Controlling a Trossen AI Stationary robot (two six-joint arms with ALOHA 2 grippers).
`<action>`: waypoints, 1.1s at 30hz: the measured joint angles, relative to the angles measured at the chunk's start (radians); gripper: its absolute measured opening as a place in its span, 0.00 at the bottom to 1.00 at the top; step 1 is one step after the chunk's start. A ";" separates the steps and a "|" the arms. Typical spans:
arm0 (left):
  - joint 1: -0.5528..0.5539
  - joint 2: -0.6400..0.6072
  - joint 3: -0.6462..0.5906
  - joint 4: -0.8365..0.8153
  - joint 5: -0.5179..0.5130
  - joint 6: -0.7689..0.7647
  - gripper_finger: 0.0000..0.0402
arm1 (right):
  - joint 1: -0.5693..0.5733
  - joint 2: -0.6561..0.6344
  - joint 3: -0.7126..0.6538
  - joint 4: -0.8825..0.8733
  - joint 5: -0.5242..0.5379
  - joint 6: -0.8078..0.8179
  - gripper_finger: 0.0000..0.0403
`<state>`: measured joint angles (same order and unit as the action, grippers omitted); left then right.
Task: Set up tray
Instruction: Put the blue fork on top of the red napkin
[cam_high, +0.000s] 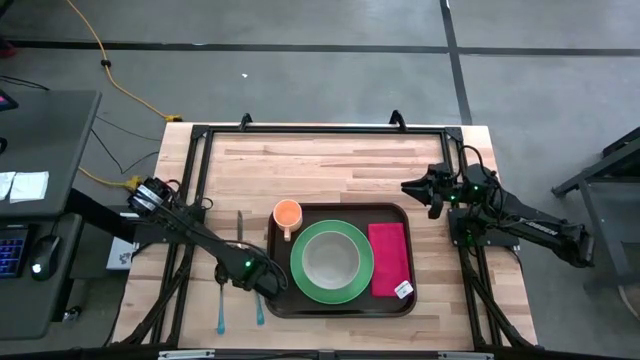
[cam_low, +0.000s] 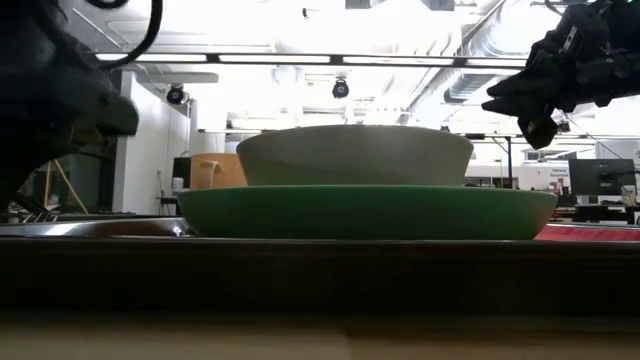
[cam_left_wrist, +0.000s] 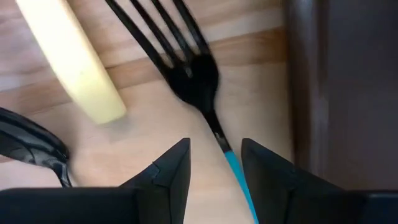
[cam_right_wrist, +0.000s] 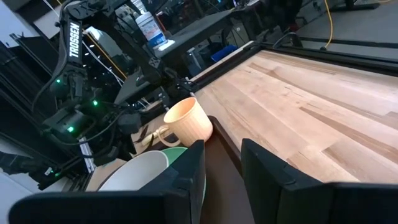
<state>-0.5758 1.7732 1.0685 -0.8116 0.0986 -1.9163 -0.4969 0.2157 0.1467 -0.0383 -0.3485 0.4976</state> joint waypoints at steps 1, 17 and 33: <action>0.000 0.010 0.000 0.001 0.001 0.000 0.43 | 0.000 0.000 0.000 0.000 0.000 0.000 0.21; 0.000 0.053 0.001 0.038 0.004 0.024 0.43 | 0.000 0.000 0.000 0.006 0.000 0.000 0.21; 0.000 0.055 0.003 0.011 -0.006 0.027 0.43 | 0.000 0.000 0.000 0.006 0.000 0.000 0.21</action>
<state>-0.5758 1.8286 1.0710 -0.8001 0.0931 -1.8893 -0.4969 0.2154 0.1467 -0.0319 -0.3485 0.4976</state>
